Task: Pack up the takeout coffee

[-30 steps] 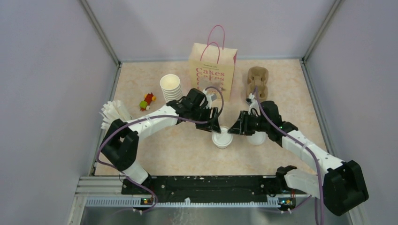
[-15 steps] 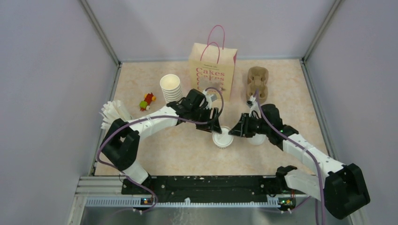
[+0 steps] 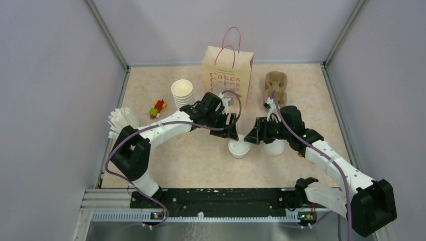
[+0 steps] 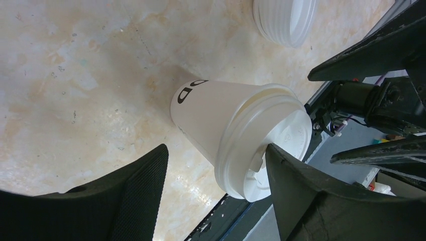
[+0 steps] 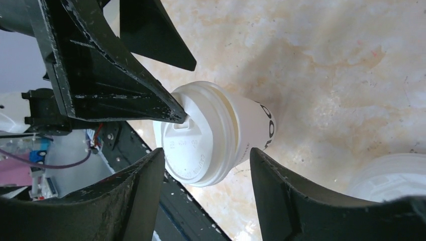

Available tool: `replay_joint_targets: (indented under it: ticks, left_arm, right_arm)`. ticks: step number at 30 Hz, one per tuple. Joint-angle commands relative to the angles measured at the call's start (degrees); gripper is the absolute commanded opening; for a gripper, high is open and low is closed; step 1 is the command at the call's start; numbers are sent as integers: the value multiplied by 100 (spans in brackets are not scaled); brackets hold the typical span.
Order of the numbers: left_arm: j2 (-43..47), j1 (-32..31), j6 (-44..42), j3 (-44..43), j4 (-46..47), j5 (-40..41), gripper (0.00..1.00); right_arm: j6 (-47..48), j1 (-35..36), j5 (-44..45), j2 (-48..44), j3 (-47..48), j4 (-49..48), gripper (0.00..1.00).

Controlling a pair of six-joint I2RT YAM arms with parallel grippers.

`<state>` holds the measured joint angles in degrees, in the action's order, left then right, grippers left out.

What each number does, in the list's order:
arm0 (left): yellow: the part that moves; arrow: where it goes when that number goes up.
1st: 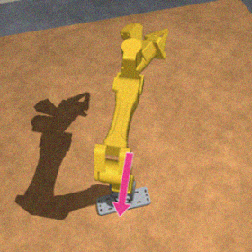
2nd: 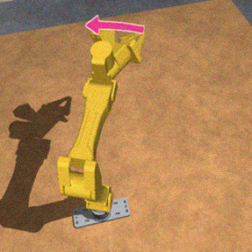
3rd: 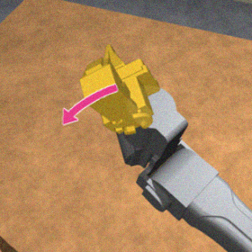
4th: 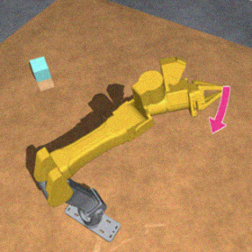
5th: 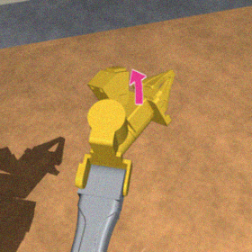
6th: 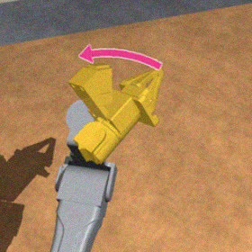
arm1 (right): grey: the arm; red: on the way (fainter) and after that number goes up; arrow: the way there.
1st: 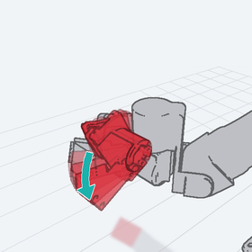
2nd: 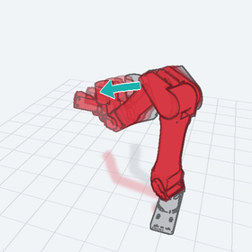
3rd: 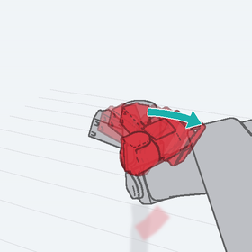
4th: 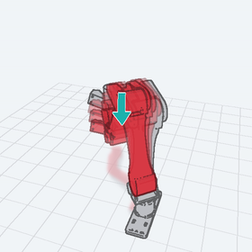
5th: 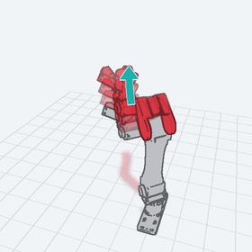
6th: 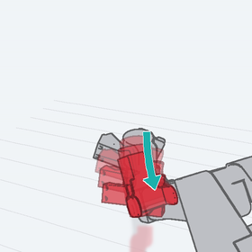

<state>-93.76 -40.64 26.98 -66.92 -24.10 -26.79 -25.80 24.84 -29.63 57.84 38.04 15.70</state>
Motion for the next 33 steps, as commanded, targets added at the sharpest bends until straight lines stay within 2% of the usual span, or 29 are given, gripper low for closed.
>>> replay_joint_targets:
  ticks: [1,8,19,27,33]
  left_arm:
    - [-146,11,-219,-230,-64,104,77]
    - [-149,7,-252,-239,32,77,78]
    - [-193,13,-281,-543,-25,-1,87]
    - [-293,13,-326,-778,-235,44,89]
    - [-137,29,-387,-1100,-645,315,91]
  right_arm:
    - [598,-17,-20,102,300,174,61]
    - [980,-16,-150,419,521,68,51]
    - [1078,-19,-450,680,483,-221,48]
    - [1047,-23,-48,645,376,-235,34]
    - [983,-23,-26,641,293,-303,32]
